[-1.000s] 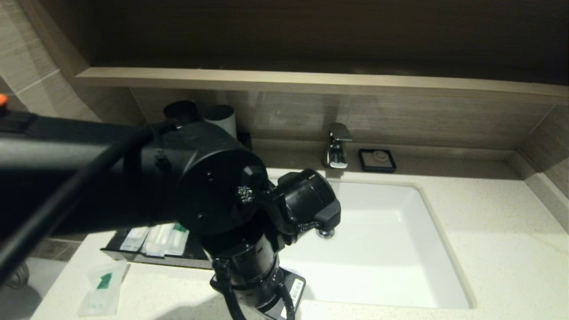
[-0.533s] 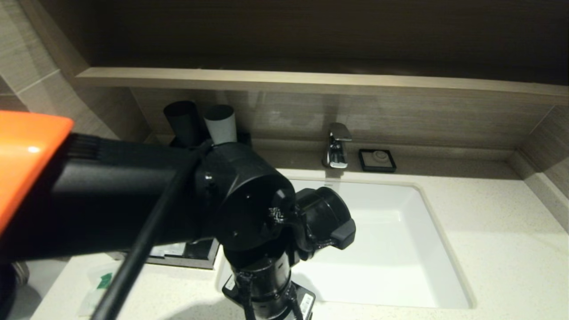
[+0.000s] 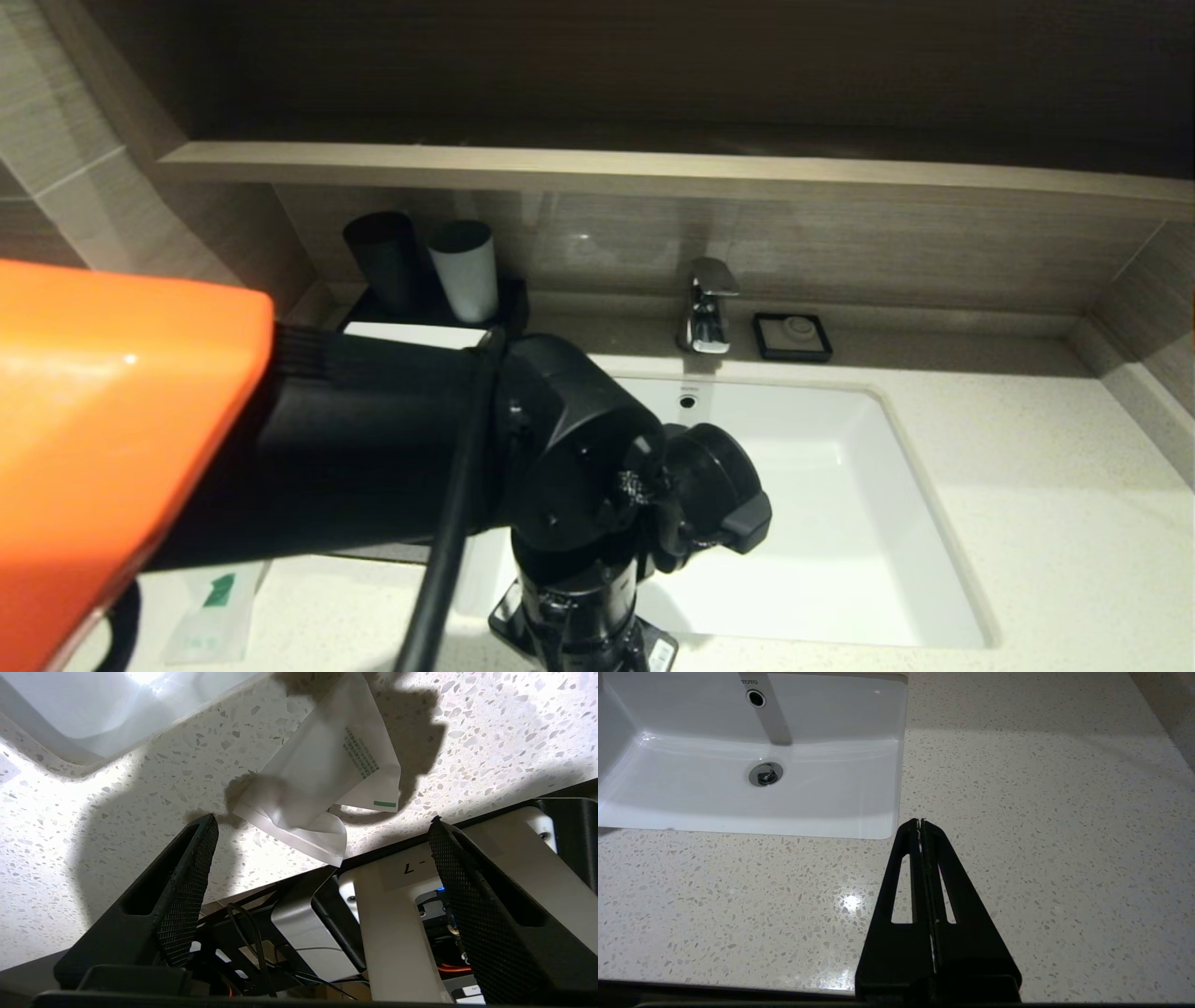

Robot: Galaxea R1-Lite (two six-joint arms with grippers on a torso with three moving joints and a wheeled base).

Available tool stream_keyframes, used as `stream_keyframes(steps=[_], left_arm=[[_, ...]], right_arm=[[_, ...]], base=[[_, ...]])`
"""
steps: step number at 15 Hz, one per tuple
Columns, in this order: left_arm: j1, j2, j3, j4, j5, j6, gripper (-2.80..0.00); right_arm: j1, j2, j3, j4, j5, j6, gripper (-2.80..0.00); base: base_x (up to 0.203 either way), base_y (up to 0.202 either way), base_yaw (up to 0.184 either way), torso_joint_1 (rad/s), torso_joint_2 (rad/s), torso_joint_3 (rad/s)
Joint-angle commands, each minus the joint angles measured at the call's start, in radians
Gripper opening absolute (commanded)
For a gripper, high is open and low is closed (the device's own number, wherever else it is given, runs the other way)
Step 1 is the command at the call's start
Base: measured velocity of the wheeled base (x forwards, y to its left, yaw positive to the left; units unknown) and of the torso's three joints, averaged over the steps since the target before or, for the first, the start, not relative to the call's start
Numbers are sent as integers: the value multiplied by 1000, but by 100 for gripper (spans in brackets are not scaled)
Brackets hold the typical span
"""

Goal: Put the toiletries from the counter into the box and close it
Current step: Pick up the bathroom toiletry

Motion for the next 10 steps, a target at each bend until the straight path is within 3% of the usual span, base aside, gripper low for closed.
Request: stream_keyframes(steps=[1,4,6,10], left_arm=[[-2,18,1,11,0,7,0],[-7,32,1,8,9,8,0],[-8,45,7,8,54,7,0],[-19,55,9,10,58,9,0]], right_arm=[[0,1,0,0,0,0,-280],[0,1,0,0,0,0,-280],[0,1,0,0,0,0,-280],[0,1,0,0,0,0,-280]], base=[[0,0,0,0,0,0],[0,0,0,0,0,0],[0,0,0,0,0,0],[0,0,0,0,0,0]])
